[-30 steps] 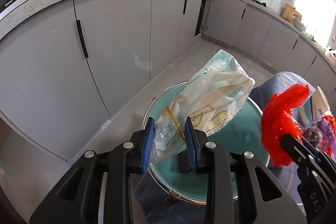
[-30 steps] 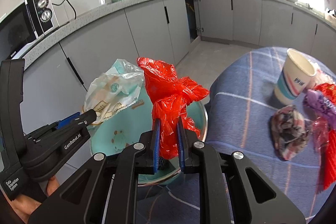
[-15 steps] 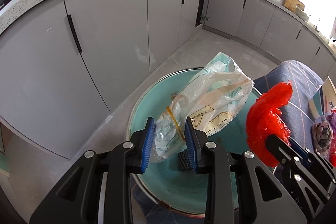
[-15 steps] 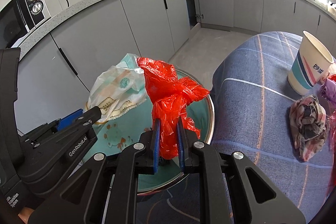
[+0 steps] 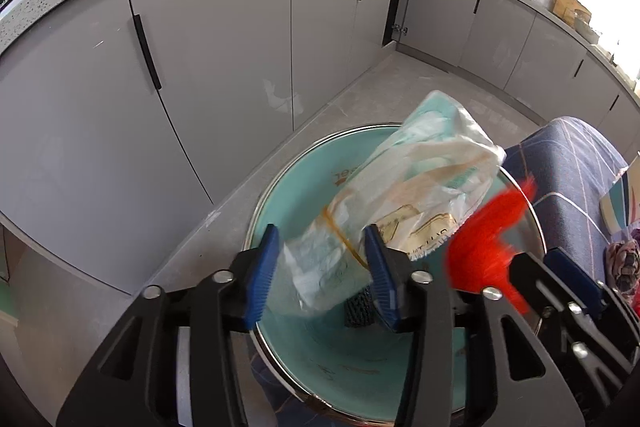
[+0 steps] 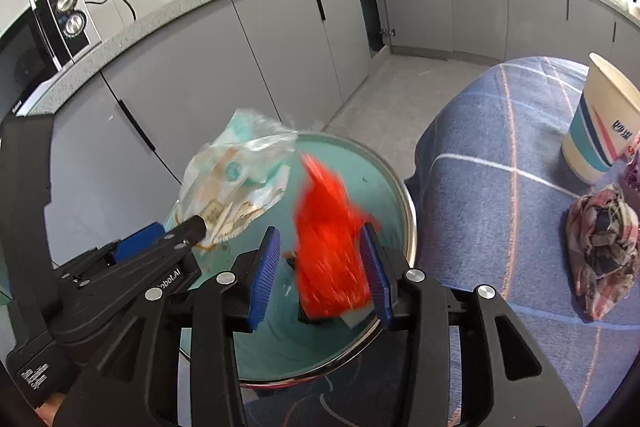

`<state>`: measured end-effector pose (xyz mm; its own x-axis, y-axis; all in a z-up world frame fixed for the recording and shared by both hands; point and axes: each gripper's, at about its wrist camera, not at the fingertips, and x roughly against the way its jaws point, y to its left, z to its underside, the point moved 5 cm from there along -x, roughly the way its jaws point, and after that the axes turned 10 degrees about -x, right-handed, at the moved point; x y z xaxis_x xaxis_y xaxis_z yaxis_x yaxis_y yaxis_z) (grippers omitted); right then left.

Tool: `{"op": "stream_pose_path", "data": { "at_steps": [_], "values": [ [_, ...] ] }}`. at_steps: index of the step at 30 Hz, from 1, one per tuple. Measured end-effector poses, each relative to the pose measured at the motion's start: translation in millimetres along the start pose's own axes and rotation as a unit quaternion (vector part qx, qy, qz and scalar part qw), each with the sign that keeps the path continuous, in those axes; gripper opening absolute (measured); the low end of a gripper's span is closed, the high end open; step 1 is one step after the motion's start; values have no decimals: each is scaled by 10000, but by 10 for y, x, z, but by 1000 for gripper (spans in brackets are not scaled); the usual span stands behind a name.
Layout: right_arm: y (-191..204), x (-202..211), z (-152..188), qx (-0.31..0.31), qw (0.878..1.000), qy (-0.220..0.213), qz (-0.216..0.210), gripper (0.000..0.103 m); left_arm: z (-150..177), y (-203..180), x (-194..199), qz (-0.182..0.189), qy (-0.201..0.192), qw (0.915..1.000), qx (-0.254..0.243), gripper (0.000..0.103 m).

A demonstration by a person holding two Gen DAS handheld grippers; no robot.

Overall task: Collect trash
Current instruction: 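Carry both items over the teal bin and open both tools to drop them, then move both tools back toward the table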

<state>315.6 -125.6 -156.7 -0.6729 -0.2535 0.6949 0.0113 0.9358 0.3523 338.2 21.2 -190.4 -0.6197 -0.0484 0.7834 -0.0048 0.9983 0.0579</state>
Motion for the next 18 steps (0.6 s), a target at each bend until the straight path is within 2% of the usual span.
{"op": "stream_pose_path", "data": {
  "at_steps": [4,6,16,18],
  "values": [
    [-48,152,-70,-139,9997,-199,-7,42,-8,9,60,-65,-94,9999,9,64],
    [-79,257,-99,-173,9993,-333,21,42,-4,6,94,-100,-112,9999,35,75],
    [-203,533,-28,-275,9980,-550,171,43,-16,-96,370,-242,-401,9988,-105,86],
    [-248,602,-34,-292,9975,-603,205,48,-20,-116,429,-238,-451,9986,-116,88]
  ]
}}
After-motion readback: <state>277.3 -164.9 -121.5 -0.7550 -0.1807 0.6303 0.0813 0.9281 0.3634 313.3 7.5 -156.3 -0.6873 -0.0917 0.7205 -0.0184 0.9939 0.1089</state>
